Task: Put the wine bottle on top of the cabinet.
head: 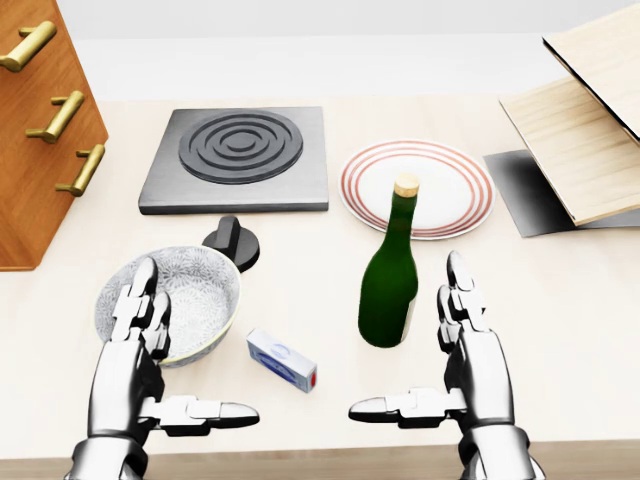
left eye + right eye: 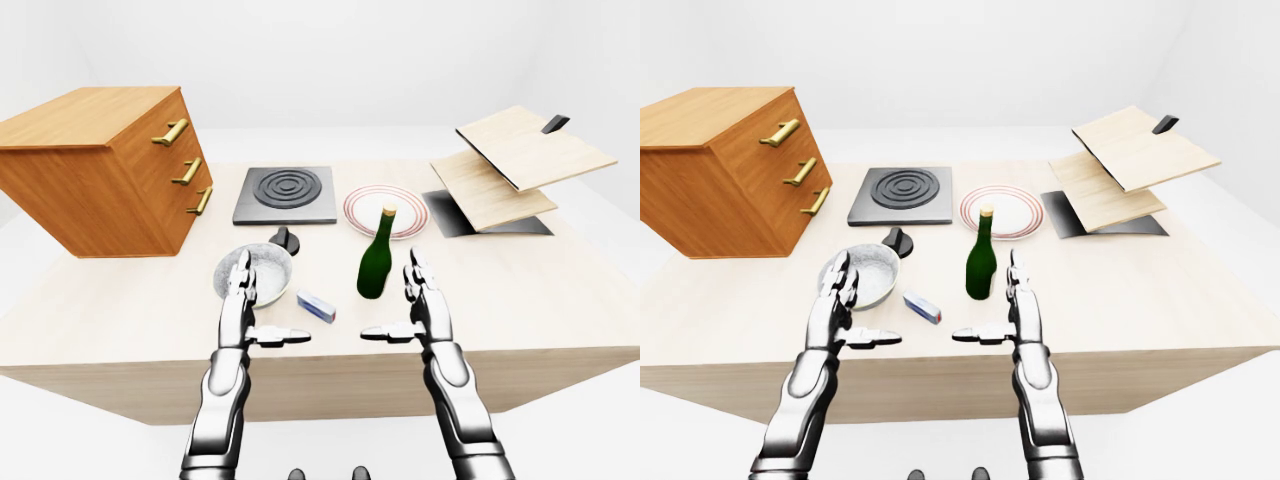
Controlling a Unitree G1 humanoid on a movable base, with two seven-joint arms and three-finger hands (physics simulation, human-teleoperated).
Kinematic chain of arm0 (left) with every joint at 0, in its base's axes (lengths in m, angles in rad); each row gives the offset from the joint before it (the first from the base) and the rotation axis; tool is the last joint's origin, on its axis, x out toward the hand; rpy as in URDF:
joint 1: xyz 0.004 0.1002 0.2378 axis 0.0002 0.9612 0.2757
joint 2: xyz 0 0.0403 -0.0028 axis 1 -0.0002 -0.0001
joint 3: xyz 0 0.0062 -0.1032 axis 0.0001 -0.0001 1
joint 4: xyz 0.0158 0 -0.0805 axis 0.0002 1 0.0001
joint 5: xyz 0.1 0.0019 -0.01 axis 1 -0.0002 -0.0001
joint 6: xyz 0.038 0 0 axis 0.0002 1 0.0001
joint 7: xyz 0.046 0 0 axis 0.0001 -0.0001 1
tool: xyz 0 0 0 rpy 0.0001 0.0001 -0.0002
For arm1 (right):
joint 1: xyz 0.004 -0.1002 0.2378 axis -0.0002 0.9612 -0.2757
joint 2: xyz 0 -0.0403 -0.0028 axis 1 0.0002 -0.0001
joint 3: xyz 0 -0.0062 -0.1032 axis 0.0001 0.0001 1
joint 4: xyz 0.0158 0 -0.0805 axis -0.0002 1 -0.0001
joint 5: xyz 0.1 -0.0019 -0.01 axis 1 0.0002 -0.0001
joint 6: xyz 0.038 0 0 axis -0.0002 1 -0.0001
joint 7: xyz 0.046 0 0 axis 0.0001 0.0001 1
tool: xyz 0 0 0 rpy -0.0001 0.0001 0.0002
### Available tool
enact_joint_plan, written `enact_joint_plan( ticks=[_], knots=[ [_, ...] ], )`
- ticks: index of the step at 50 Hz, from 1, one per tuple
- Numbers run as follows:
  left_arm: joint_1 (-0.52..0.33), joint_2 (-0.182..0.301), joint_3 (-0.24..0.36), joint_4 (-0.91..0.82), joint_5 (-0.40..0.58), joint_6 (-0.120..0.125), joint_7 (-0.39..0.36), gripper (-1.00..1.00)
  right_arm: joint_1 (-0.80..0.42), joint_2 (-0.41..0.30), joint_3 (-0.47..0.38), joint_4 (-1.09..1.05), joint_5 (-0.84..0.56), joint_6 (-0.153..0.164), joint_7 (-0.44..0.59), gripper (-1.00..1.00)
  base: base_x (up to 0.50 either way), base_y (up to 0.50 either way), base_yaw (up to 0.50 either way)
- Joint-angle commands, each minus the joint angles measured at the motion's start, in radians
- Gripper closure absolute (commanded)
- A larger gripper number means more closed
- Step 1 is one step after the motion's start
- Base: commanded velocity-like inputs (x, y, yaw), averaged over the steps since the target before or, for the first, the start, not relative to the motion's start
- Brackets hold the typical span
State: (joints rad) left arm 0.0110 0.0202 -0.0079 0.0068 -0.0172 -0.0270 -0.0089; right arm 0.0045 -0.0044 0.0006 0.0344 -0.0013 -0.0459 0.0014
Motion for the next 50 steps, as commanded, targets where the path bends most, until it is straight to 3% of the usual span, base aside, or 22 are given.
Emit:
enact_joint_plan(
  ticks=[1, 2, 3, 6, 14, 19, 22, 32, 36, 40, 43, 46, 50],
  knots=[
    [-0.008, 0.014, 0.045, -0.051, -0.025, 0.054, -0.029, -1.00, 0.012, -0.020, -0.043, -0.110, 0.033, 0.093, 0.029, -1.00, 0.00, 0.00, 0.00],
    [-0.007, 0.012, 0.049, -0.062, -0.023, 0.058, -0.032, -1.00, 0.015, -0.019, -0.045, -0.121, 0.032, 0.099, 0.030, -1.00, 0.00, 0.00, 0.00],
    [0.001, 0.012, 0.055, -0.102, -0.025, 0.075, -0.038, -1.00, 0.031, -0.020, -0.045, -0.185, 0.034, 0.133, 0.032, -1.00, 0.00, 0.00, 0.00],
    [0.021, 0.011, 0.066, -0.202, -0.037, 0.114, -0.050, -1.00, 0.062, -0.020, -0.049, -0.332, 0.036, 0.133, 0.040, -1.00, 0.00, 0.00, 0.00],
    [0.121, 0.004, 0.102, -0.567, -0.081, 0.114, -0.101, -1.00, 0.119, -0.017, -0.068, -0.692, 0.022, 0.133, 0.074, -1.00, 0.00, 0.00, 0.00],
    [0.129, 0.002, 0.183, -0.770, -0.151, 0.114, -0.120, -1.00, 0.136, -0.011, -0.086, -0.837, 0.020, 0.133, 0.095, -1.00, 0.00, 0.00, 0.00],
    [0.114, 0.004, 0.244, -0.852, -0.195, 0.114, -0.123, -1.00, 0.136, -0.009, -0.099, -0.898, 0.021, 0.133, 0.105, -1.00, 0.00, 0.00, 0.00],
    [0.100, 0.002, 0.351, -0.991, -0.295, 0.114, -0.124, -1.00, 0.155, -0.022, -0.103, -1.081, 0.023, 0.133, 0.105, -1.00, 0.00, 0.00, 0.00],
    [0.110, 0.019, 0.406, -1.052, -0.367, 0.114, -0.107, -1.00, 0.184, -0.084, -0.077, -1.081, 0.068, 0.133, 0.041, -1.00, 0.00, 0.00, 0.00],
    [0.140, 0.101, 0.418, -1.054, -0.477, 0.114, -0.025, -1.00, 0.208, -0.188, -0.049, -1.081, 0.151, 0.133, -0.066, -1.00, 0.00, 0.00, 0.00],
    [0.170, 0.181, 0.425, -1.054, -0.571, 0.114, 0.054, -1.00, 0.224, -0.304, -0.018, -1.081, 0.232, 0.133, -0.183, -1.00, 0.00, 0.00, 0.00],
    [0.201, 0.124, 0.413, -1.054, -0.515, 0.114, -0.006, -1.00, 0.228, -0.389, 0.001, -1.081, 0.286, 0.133, -0.264, -1.00, 0.00, 0.00, 0.00],
    [0.185, 0.110, 0.433, -1.054, -0.515, 0.114, -0.020, -1.00, 0.228, -0.431, 0.002, -1.081, 0.325, 0.133, -0.299, -1.00, 0.00, 0.00, 0.00]
  ],
)
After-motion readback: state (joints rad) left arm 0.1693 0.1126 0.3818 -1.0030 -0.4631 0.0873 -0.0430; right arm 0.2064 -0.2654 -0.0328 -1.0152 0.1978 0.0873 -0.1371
